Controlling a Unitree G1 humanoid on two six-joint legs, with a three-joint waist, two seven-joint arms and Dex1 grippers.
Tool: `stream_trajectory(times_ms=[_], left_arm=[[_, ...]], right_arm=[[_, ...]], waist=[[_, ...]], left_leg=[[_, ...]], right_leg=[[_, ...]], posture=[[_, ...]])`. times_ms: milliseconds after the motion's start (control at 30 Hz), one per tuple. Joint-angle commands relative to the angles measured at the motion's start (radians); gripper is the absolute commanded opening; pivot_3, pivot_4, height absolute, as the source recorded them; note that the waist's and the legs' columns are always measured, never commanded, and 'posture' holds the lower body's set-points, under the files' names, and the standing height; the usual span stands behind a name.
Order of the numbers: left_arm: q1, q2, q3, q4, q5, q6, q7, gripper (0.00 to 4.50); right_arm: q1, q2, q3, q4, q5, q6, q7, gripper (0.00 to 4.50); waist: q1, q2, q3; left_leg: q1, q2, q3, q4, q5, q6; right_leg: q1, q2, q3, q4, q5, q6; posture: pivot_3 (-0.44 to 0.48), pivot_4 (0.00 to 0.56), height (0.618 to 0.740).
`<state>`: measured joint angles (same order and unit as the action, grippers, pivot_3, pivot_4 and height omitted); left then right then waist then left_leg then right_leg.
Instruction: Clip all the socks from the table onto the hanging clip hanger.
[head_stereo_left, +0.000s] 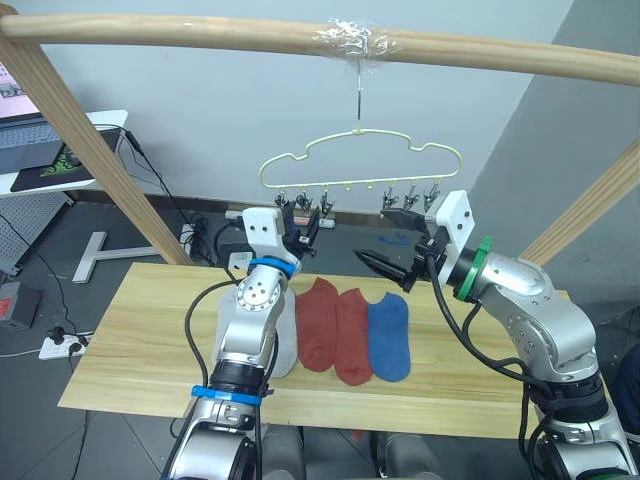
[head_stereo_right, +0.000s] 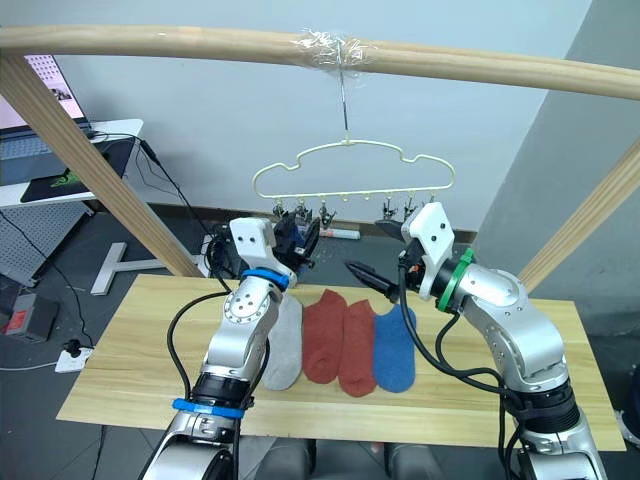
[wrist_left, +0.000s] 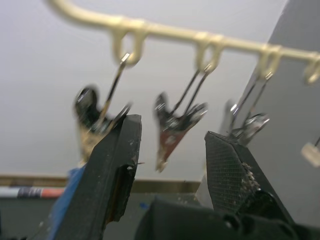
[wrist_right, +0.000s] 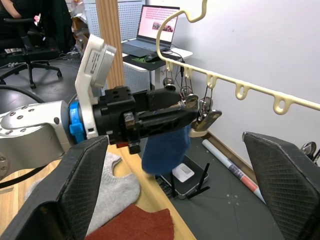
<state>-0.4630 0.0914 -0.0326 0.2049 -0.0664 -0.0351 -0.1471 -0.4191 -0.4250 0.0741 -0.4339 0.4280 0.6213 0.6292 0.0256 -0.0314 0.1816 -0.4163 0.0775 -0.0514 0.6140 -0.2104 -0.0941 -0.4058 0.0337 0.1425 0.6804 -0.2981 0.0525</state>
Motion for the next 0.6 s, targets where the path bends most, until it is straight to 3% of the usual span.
stream_trajectory(times_ms=[33, 333, 467, 600], left_arm=[[-0.021, 0.0, -0.004, -0.003, 0.018, -0.046, -0.009, 2.33], [-0.019, -0.001, 0.004, 0.002, 0.023, -0.056, -0.001, 2.33], [-0.022, 0.0, 0.006, 0.001, 0.018, -0.066, -0.008, 1.59], [-0.021, 0.0, 0.008, 0.001, 0.017, -0.064, -0.009, 0.5]], right_arm=[[-0.027, -0.002, -0.027, -0.032, 0.02, -0.009, -0.006, 4.5], [-0.022, -0.002, -0.029, -0.036, 0.02, -0.007, -0.011, 4.5], [-0.023, -0.001, -0.031, -0.033, 0.021, -0.007, -0.011, 4.5], [-0.017, -0.002, -0.031, -0.03, 0.021, -0.006, -0.01, 4.5]], waist=[[0.0, 0.0, 0.0], [0.0, 0.0, 0.0], [0.0, 0.0, 0.0], [0.0, 0.0, 0.0]], left_leg=[[0.0, 0.0, 0.0, 0.0, 0.0, 0.0], [0.0, 0.0, 0.0, 0.0, 0.0, 0.0], [0.0, 0.0, 0.0, 0.0, 0.0, 0.0], [0.0, 0.0, 0.0, 0.0, 0.0, 0.0]], right_leg=[[0.0, 0.0, 0.0, 0.0, 0.0, 0.0], [0.0, 0.0, 0.0, 0.0, 0.0, 0.0], [0.0, 0.0, 0.0, 0.0, 0.0, 0.0], [0.0, 0.0, 0.0, 0.001, 0.0, 0.0]], posture=[[0.094, 0.16, 0.74], [0.088, 0.157, 0.74], [0.088, 0.157, 0.74], [0.088, 0.157, 0.74]])
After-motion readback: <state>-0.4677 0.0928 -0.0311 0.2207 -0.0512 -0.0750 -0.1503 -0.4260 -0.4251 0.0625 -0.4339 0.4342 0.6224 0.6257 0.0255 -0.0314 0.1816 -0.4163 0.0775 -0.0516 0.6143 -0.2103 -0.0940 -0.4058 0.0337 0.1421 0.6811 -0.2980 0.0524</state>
